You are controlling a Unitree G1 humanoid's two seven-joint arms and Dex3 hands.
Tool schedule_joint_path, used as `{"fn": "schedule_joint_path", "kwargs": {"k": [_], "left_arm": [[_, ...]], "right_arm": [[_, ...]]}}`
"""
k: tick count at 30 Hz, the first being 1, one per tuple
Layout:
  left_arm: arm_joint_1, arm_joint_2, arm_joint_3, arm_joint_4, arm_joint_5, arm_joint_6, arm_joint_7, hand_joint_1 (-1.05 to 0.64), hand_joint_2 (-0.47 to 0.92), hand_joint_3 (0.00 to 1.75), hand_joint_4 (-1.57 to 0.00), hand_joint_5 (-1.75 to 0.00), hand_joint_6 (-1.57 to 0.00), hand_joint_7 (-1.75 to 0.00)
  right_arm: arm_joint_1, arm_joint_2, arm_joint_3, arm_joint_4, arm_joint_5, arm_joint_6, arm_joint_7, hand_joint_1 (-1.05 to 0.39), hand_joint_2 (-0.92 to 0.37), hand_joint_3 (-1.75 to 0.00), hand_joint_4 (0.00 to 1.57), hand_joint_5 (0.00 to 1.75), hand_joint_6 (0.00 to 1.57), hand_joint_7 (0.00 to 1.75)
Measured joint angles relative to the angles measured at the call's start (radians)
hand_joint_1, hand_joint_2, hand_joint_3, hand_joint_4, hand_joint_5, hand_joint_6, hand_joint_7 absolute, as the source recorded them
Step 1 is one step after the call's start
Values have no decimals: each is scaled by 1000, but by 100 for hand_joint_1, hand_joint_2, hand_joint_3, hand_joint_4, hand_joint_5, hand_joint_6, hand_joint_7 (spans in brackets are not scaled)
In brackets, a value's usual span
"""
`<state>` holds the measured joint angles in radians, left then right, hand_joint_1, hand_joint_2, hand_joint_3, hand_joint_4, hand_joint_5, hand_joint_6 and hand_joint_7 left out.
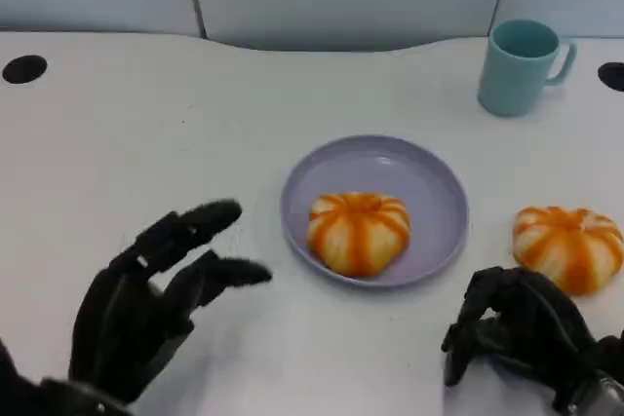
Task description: Grasp the bread from the table and place it into the plate.
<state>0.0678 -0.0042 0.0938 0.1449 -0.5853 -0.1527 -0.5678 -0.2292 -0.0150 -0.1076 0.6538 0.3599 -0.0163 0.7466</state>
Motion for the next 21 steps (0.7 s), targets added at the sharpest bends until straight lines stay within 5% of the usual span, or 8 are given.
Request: {"fn": "schedule_joint_path", "kwargs": {"k": [6,21], "left_arm": [[51,-8,32,-38,-13,30,0,-55,92,44,-71,-175,-38,-174],[108,-83,61,-39,5,65,75,-48,92,36,-78,-175,-45,-175]], "right_arm": [[0,0,1,3,-6,-6,-2,-105,-51,-1,157,69,157,48],[-4,-6,-3,29,-6,-45,7,-105,-53,-1,157,70,157,48]]}}
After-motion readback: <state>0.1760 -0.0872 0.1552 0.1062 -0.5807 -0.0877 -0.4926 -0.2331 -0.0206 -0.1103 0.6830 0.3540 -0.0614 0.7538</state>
